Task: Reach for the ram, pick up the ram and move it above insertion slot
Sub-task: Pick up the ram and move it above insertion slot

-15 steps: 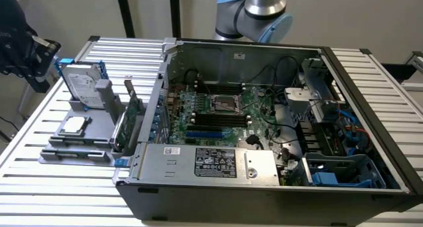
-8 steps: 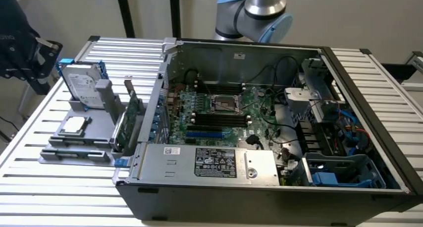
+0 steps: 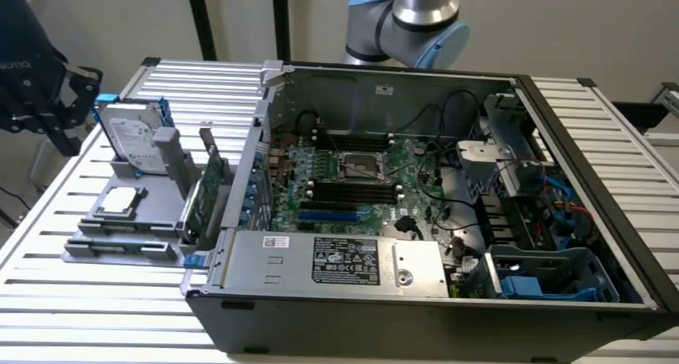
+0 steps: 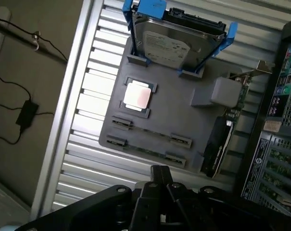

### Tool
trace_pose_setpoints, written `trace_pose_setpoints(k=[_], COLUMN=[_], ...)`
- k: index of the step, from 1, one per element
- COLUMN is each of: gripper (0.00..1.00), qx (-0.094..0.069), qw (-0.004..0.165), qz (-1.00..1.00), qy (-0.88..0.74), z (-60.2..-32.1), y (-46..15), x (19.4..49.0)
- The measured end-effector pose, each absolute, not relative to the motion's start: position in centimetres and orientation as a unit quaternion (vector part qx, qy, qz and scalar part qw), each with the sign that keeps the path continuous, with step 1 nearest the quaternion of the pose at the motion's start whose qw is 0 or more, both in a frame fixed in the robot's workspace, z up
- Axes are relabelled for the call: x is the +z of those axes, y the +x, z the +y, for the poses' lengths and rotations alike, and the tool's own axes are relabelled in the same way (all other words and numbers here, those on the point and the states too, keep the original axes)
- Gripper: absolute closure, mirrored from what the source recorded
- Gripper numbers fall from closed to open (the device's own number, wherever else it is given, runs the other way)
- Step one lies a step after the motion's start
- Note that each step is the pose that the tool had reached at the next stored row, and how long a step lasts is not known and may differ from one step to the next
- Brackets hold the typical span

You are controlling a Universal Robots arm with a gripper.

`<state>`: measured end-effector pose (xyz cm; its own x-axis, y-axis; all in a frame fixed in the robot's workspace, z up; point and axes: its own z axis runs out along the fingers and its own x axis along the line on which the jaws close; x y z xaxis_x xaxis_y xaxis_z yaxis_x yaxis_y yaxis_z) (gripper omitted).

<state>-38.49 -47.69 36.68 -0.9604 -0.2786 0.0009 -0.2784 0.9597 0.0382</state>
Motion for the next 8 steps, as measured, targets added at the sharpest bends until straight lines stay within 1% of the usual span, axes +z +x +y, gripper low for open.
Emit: trace_pose_setpoints(k=[8], gripper=[0.89], qx=[-0.019], qw=[0.004], qz=[-0.977], qy=[0.212], z=[-47.69], y=[-38.49], x=[36.1])
